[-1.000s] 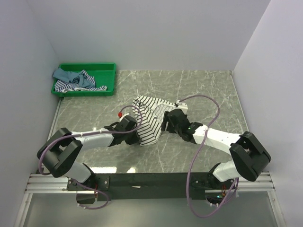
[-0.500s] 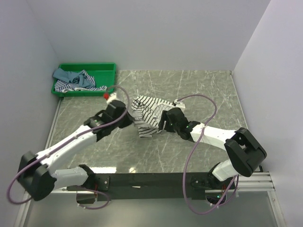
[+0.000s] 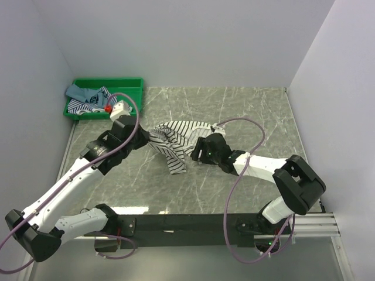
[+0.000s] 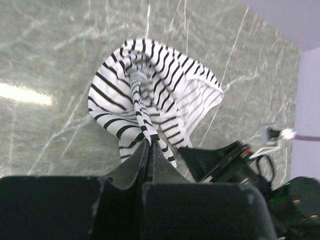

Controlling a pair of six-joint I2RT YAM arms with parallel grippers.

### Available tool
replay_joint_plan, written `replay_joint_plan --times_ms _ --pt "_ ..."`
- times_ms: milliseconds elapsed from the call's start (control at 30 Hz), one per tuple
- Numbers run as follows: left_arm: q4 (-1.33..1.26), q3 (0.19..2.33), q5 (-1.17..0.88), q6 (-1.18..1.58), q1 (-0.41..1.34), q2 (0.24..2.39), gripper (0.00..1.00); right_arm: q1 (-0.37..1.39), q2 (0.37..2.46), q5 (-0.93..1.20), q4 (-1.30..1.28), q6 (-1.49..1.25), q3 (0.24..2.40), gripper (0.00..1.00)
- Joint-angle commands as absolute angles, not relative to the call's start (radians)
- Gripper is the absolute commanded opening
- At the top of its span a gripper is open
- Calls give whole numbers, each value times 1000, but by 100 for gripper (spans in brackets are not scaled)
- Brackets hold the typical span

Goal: Fold and stack the tank tops
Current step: Flatten the tank top out

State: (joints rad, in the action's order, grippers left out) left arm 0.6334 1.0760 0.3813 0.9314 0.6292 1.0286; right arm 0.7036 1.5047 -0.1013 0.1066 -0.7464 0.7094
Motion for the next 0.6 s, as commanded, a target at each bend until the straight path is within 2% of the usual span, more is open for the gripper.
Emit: replay_joint_plan --times_ms 0,167,367,567 --pt "666 1170 459 888 611 1002 0 739 1522 -69 166 -784 692 71" --pt "663 1206 439 877 583 991 0 791 1549 -64 158 -813 695 64" --pt "661 1232 430 859 581 1002 0 839 1577 -67 152 -816 725 64" --pt "657 1230 423 851 580 1002 0 890 1637 -113 72 -807 788 57"
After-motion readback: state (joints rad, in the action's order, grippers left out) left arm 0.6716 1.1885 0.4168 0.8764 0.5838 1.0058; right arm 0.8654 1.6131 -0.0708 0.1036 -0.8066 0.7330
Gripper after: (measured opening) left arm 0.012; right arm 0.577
